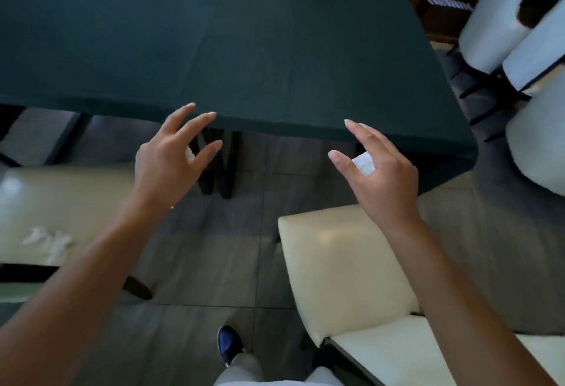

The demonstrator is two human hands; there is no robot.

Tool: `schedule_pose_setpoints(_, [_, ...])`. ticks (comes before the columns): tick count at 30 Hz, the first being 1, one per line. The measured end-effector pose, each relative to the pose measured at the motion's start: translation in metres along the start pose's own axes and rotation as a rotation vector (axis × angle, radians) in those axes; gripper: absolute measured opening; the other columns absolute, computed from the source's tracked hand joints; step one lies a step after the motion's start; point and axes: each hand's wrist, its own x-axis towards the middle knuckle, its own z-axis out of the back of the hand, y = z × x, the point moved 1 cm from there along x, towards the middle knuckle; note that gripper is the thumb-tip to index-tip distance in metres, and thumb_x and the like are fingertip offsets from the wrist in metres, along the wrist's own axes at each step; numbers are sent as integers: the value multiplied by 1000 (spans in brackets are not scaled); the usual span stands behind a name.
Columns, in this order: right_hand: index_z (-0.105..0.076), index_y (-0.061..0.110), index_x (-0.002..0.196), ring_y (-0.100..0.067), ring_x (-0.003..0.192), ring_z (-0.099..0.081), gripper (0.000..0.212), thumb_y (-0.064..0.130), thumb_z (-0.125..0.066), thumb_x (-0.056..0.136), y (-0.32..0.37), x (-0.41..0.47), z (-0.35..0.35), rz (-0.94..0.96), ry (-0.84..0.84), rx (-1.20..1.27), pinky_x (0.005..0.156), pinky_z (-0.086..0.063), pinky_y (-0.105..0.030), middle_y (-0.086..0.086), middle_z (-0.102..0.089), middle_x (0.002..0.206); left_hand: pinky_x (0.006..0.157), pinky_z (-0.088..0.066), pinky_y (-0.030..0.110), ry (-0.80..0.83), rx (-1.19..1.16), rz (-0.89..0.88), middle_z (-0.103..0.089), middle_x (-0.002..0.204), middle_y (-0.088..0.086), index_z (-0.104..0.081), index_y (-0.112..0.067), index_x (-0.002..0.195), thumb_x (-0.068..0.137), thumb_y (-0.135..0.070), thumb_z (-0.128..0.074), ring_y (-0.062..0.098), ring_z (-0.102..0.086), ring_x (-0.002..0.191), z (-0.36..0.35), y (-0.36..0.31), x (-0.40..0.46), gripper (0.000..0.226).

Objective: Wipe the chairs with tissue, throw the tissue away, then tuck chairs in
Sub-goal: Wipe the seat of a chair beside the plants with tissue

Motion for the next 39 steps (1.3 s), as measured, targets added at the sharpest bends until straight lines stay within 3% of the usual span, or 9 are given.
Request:
schedule_pose_setpoints(3, [-59, 38, 140, -12, 124, -62, 54, 61, -63, 92, 40, 16, -33, 54, 39, 14, 97, -52, -34, 5, -59, 146, 80, -51, 28, -123, -42, 48, -57, 146, -12, -72, -34, 123, 98, -48, -63, -2, -64, 81, 41, 42, -3, 31])
schedule_pose_setpoints(7, [-59, 37, 141, -12, 127, -60, 54, 60, -63, 92, 79, 39, -67, 139, 78, 64, 98, -53, -37, 4, -59, 145, 83, -48, 25, -159, 23, 132, -53, 150, -9, -70, -34, 127, 97, -47, -64, 14, -69, 88, 79, 85, -13, 34])
schedule_pose_setpoints(11, [-59, 37, 141, -11, 129, -58, 54, 62, -61, 93, 105, 58, -100, 207, 130, 115, 98, -52, -38, 6, -60, 145, 90, -40, 21, -158, 85, 235, -47, 156, -6, -67, -32, 133, 96, -46, -64, -16, -56, 93, 102, 114, -23, 40])
schedule_pose_setpoints(17, [-58, 37, 142, -9, 131, -57, 53, 60, -62, 94, 118, 93, -147, 273, 196, 200, 98, -51, -35, 7, -60, 145, 94, -49, 40, -171, 222, 320, -45, 157, 0, -56, -29, 144, 95, -47, -66, 27, -62, 121, 110, 137, -15, 53])
schedule_pose_setpoints(21, [-58, 36, 142, -10, 129, -59, 55, 64, -58, 94, 117, 127, -185, 326, 254, 283, 97, -55, -41, 8, -60, 144, 94, -51, 51, -192, 304, 407, -44, 158, 0, -53, -32, 145, 96, -53, -62, 28, -58, 129, 106, 153, 1, 55])
schedule_pose_setpoints(25, [-58, 38, 141, -8, 128, -59, 58, 68, -53, 91, 123, 162, -223, 382, 332, 340, 92, -56, -37, 9, -61, 144, 93, -47, 39, -278, 318, 502, -50, 153, -3, -67, -34, 132, 97, -53, -58, 24, -63, 119, 99, 162, 9, 41])
schedule_pose_setpoints(28, [-57, 39, 141, -7, 127, -59, 58, 69, -53, 91, 133, 186, -248, 443, 401, 370, 91, -56, -36, 11, -60, 144, 99, -41, 34, -356, 298, 604, -52, 151, -5, -68, -32, 132, 98, -45, -64, 19, -56, 130, 95, 160, 12, 36])
schedule_pose_setpoints(34, [-57, 37, 142, -6, 128, -59, 59, 69, -54, 92, 180, 216, -306, 556, 527, 432, 92, -54, -32, 11, -60, 144, 88, -53, 47, -438, 436, 784, -51, 151, 4, -62, -25, 139, 96, -40, -67, 27, -59, 124, 92, 185, 1, 46])
schedule_pose_setpoints(39, [-55, 39, 144, -6, 130, -57, 57, 64, -58, 93, 243, 216, -363, 640, 663, 420, 97, -53, -35, 13, -58, 146, 89, -47, 34, -582, 455, 885, -53, 149, 3, -69, -26, 131, 99, -36, -65, 24, -60, 124, 102, 230, -10, 34])
